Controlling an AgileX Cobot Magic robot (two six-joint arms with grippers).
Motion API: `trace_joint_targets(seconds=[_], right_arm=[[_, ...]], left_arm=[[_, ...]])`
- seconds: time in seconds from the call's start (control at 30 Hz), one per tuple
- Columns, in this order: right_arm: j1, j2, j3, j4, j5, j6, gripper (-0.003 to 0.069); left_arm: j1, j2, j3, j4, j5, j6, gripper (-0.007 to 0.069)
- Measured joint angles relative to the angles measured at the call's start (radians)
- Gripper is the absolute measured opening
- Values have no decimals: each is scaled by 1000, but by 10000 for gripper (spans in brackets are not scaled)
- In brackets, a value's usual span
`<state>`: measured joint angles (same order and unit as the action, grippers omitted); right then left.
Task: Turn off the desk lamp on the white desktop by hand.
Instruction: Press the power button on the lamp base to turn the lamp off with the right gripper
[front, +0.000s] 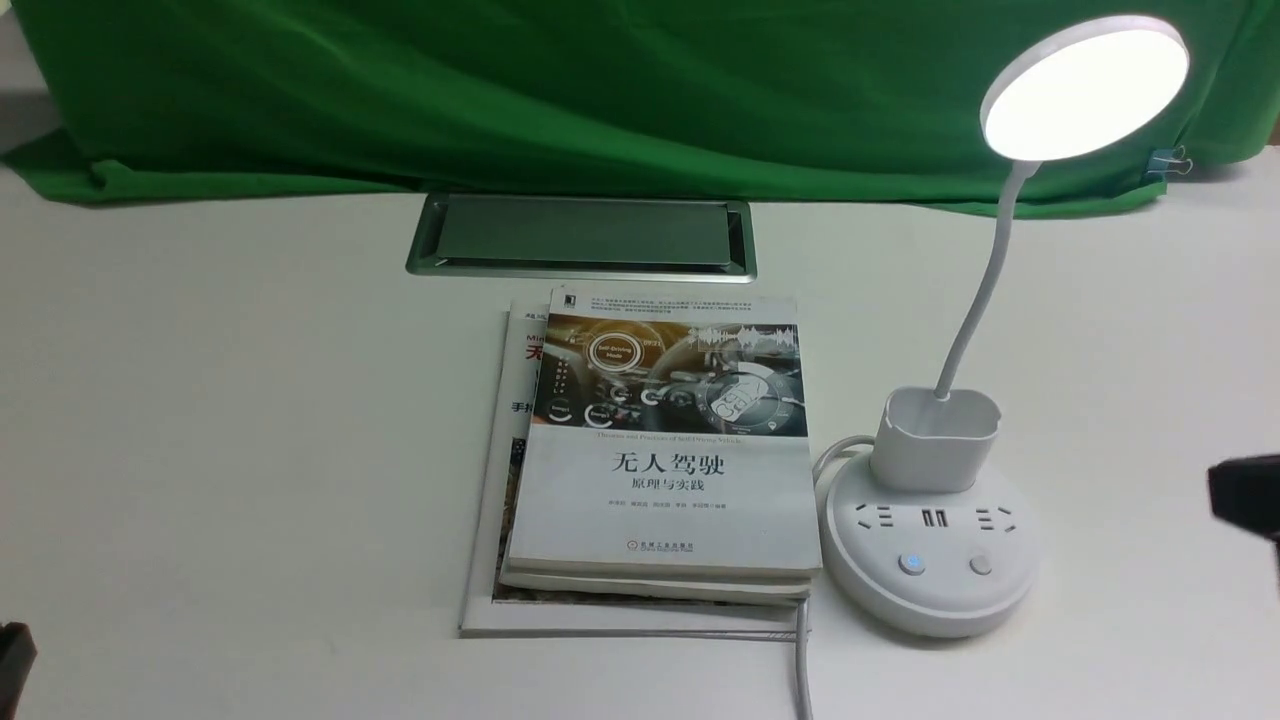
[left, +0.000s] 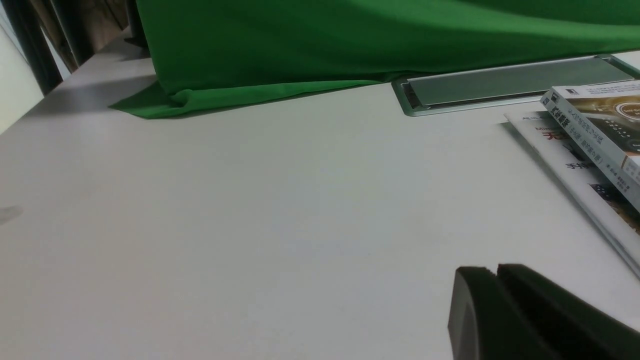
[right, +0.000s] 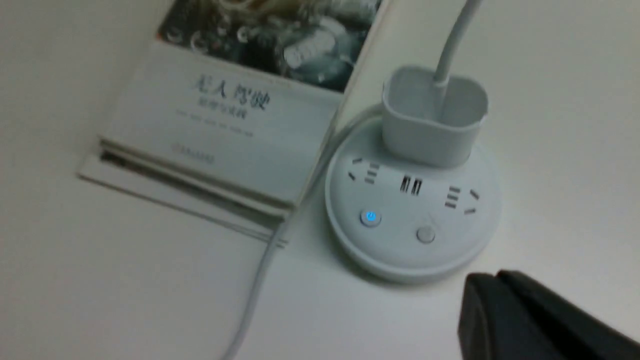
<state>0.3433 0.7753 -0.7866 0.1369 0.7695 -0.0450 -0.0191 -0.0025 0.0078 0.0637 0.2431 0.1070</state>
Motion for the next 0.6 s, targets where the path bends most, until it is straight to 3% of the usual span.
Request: trace_joint_targets(seconds=[0.33, 0.6], right_arm=[[0, -25, 5, 0, -341, 79, 38], [0, -24, 6, 0, -355, 82, 39]], left_arm=[[0, 0, 0, 0, 0, 0, 20], [0, 0, 0, 0, 0, 1, 20]])
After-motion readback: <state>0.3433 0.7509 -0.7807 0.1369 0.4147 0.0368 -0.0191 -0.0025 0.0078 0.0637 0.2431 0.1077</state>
